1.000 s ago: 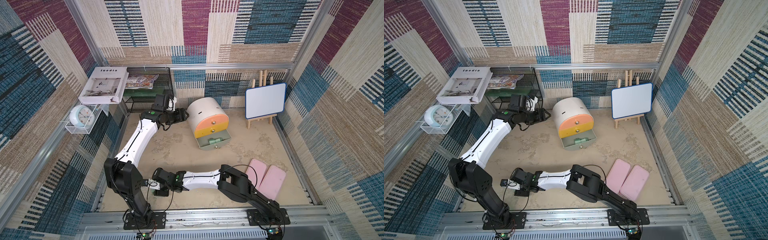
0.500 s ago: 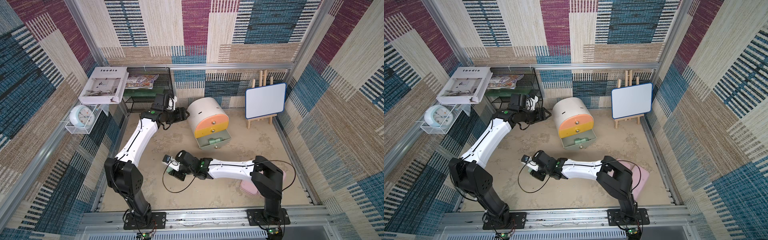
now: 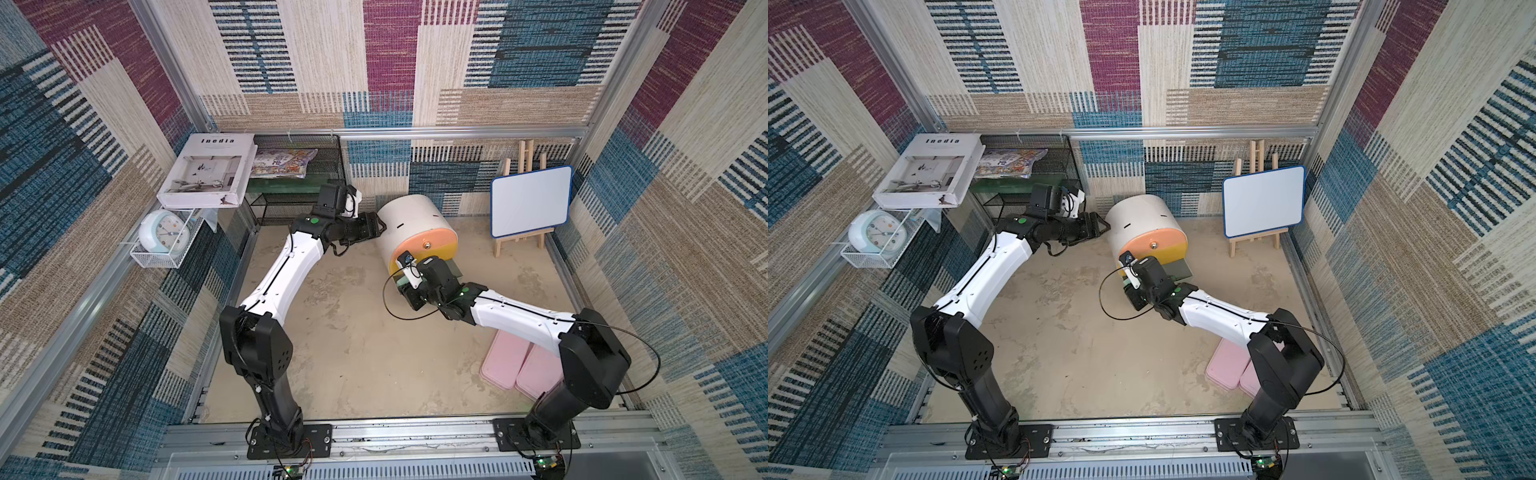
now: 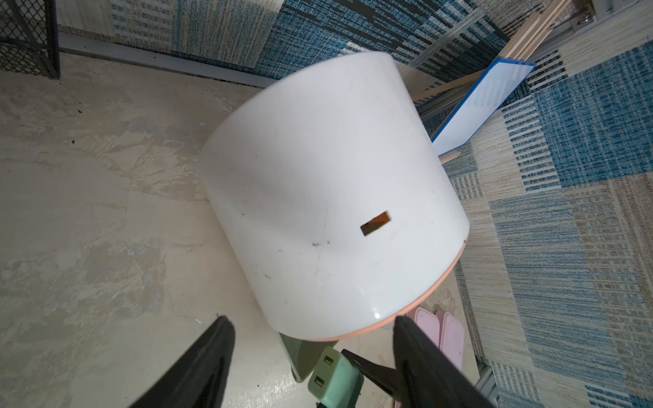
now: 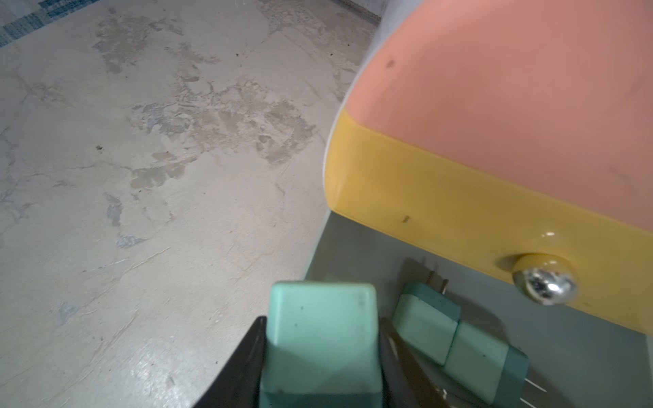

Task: Place the plugs into the drawer by color
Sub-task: Place the plug in the drawer.

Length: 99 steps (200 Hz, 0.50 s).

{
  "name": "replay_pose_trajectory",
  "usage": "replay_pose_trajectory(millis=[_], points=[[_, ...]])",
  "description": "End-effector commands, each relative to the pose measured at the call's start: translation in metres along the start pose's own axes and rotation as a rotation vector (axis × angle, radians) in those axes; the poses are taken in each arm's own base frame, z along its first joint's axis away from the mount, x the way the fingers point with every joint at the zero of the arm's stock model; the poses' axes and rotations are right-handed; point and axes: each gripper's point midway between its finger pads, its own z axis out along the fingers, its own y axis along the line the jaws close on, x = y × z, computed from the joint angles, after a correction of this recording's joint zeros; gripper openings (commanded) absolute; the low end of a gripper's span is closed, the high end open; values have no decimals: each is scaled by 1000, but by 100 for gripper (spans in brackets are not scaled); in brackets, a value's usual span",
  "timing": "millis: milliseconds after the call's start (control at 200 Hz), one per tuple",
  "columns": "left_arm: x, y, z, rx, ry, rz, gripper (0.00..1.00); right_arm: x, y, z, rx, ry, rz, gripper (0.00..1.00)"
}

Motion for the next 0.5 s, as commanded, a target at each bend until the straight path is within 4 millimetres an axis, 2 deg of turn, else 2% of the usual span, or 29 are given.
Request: replay_pose_trajectory(millis=[0, 180, 491], points=[[-2, -8, 8, 13, 23, 16, 75, -5, -7, 5, -14, -9, 53, 38], [-5, -14, 25, 16, 46, 31, 75, -5, -9, 14, -38, 1, 70, 40], [-5, -14, 34, 17, 55, 36, 75, 4, -1, 30, -94, 33, 84, 43]])
